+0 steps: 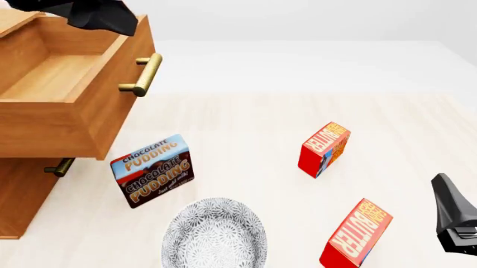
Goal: Put the butter at the front in the top drawer of the cabinet and close it.
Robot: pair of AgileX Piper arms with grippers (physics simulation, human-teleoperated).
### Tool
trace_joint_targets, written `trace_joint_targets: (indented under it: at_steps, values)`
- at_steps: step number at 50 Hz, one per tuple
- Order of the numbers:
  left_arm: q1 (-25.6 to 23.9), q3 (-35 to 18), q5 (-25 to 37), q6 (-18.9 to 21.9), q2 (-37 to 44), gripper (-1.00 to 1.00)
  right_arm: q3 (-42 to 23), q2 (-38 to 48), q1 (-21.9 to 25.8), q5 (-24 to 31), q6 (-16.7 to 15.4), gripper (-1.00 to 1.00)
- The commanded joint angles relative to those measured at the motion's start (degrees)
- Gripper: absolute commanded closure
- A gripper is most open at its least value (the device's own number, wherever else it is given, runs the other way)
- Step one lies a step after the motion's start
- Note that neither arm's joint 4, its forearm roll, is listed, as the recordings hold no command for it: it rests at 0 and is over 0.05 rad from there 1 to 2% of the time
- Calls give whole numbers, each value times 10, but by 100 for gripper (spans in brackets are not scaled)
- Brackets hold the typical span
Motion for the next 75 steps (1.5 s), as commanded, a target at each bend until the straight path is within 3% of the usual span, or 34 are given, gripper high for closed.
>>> trace_joint_targets:
  at_steps: [1, 7, 8, 14, 17, 42, 56, 75]
  values:
    - [-38, -3, -21, 50, -12, -100, 0, -1, 0, 1, 0, -100]
    - [-68, 41, -64, 71, -17, -100, 0, -1, 0, 1, 0, -100]
    - [-61, 46, -74, 98, -23, -100, 0, -1, 0, 1, 0, -100]
    - [-66, 62, -91, 123, -22, -100, 0, -1, 0, 1, 0, -100]
    - [-61, 76, -115, 160, -29, -100, 0, -1, 0, 1, 0, -100]
    - [-147, 45, -223, 135, 83, -100, 1, -3, 0, 2, 0, -100]
    - [-170, 41, -293, 112, 159, -100, 1, -2, 0, 1, 0, -100]
    - [-182, 38, -340, 78, 205, -100, 1, -1, 0, 1, 0, -100]
